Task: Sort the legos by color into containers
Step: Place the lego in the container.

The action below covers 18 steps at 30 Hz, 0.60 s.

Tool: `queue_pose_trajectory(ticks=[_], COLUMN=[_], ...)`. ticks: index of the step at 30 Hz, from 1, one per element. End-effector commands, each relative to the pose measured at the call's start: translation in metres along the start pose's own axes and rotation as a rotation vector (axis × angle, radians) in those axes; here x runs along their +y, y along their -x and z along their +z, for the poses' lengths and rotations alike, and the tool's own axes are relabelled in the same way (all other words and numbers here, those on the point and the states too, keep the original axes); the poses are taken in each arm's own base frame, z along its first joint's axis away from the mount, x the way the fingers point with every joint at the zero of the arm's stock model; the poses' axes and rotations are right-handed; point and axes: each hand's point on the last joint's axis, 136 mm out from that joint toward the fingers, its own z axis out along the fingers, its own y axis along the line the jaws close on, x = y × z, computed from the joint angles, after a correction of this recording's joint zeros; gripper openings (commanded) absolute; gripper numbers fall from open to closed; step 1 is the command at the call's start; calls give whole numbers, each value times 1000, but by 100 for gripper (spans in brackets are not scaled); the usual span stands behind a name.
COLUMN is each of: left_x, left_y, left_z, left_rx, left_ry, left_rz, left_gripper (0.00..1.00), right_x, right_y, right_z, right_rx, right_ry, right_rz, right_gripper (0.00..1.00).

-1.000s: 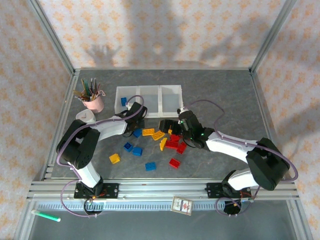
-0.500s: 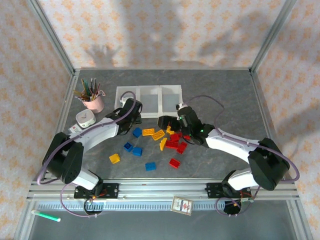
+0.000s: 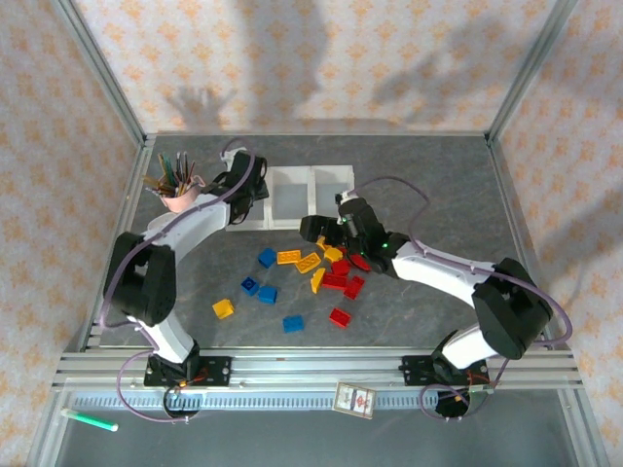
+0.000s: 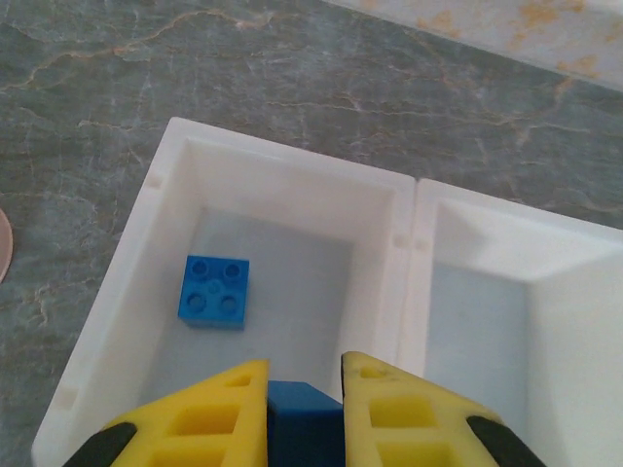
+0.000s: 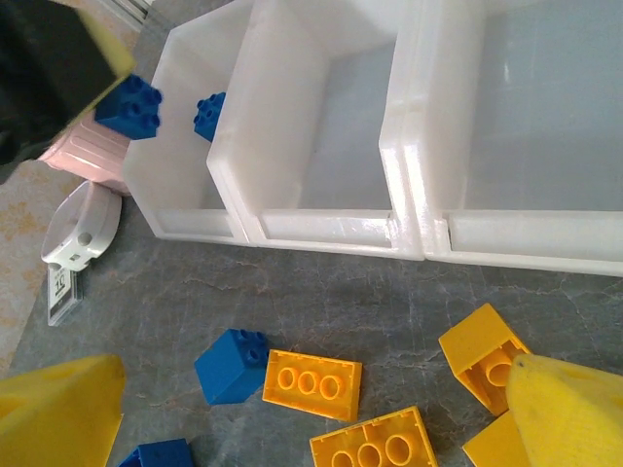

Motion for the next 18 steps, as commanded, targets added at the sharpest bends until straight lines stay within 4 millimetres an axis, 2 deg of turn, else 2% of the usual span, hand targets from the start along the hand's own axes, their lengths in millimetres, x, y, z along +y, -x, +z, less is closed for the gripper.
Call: queue_pose_trajectory(ticks=[1,3,5,9,14,18], left_x=[-4,-6,-9,-9,-11,-13], left_y=[14,17,17,17,15,-3], left_z=[16,24,29,30,14,-5], left_rx=[-15,-12,-4,4,29,52], left_ry=[8,9,6,8,-29,-97], left_rz=[4,1,7,11,14,5], left_gripper=[21,23,32,41,46,49], right_x=[16,19,21,22,21,15], right_y=[21,24,26,27,27,19], right_z=[-1,-2,-3,-5,-16,-23], right_rx=[-56,-56,-58,-51,-52,-35], right_ry=[23,25,26,19,13,3], right_rz=[-12,-20,-31,-50,-60,-50], right_gripper=[100,100,100,100,100,100])
